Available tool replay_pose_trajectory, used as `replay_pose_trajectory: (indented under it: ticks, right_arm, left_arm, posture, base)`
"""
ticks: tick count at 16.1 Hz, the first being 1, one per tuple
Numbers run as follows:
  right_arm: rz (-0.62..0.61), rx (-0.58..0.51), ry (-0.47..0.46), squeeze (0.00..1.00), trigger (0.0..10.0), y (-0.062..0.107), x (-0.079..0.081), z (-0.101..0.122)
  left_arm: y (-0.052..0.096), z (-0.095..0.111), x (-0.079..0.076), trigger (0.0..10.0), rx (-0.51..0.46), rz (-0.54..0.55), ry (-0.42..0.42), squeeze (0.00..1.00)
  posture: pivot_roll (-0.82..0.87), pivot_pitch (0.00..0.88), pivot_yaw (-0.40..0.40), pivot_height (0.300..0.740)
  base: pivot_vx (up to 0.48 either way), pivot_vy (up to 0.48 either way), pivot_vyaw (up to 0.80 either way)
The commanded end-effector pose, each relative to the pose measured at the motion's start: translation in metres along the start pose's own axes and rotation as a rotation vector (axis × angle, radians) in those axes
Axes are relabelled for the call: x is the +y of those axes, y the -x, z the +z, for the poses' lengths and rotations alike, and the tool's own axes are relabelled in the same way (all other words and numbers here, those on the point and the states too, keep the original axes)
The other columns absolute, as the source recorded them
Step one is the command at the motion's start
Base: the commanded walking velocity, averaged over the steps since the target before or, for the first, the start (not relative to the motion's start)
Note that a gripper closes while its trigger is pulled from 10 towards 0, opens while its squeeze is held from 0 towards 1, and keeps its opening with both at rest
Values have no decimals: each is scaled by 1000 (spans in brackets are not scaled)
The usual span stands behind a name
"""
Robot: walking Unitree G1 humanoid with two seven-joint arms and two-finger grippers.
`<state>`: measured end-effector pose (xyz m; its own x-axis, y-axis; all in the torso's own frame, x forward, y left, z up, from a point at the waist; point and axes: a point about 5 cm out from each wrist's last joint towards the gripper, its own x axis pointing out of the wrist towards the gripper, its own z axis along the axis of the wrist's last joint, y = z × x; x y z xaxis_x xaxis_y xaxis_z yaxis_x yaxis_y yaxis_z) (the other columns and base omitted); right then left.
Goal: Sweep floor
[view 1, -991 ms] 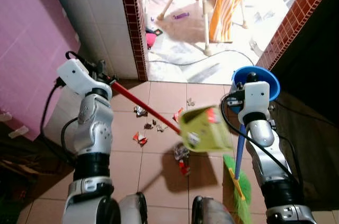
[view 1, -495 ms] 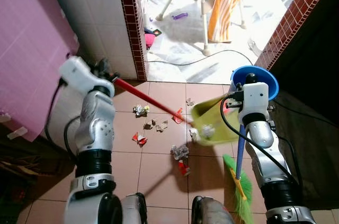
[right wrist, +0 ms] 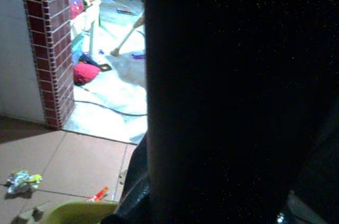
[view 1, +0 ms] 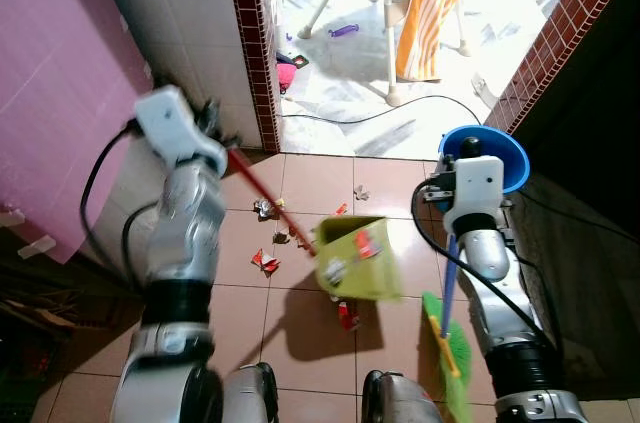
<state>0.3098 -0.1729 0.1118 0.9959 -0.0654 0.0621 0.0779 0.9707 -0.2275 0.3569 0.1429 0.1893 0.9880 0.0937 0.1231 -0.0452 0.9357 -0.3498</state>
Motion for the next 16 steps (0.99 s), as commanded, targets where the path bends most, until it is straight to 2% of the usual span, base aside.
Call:
replay_pose_trajectory:
  ticks: [1, 3, 9, 12, 14, 16]
  right_arm:
    - [2, -20, -1, 0, 10000, -2, 2, 3]
    - [3, -18, 1, 0, 10000, -1, 2, 2]
    - [8, -19, -8, 0, 10000, -1, 6, 2]
    - [20, -22, -14, 0, 10000, -2, 10, 3]
    - [27, -26, -16, 0, 10000, -2, 11, 4]
    - [30, -28, -22, 0, 10000, -3, 12, 4]
  left_arm:
    - [-6, 36, -13, 10000, -164, -46, 7, 0]
    - [-8, 43, -17, 10000, -197, -56, 0, 0]
    - [-6, 43, -28, 10000, -220, -96, 2, 0]
    - [-9, 53, -34, 10000, -260, -106, -11, 0]
    - [-10, 60, -41, 10000, -281, -120, 11, 0]
    - [-10, 65, -46, 10000, -293, -132, 25, 0]
  posture:
    - [-76, 88, 39, 740]
    - [-80, 84, 41, 740]
    - [-88, 84, 44, 740]
    - [-87, 100, 44, 740]
    - [-87, 99, 47, 740]
    - [-90, 101, 49, 740]
  base:
    - [0, 0, 0]
    - [0, 0, -800]
    - [49, 0, -760]
    - [315, 0, 0]
    - [334, 0, 0]
    - [336, 0, -656]
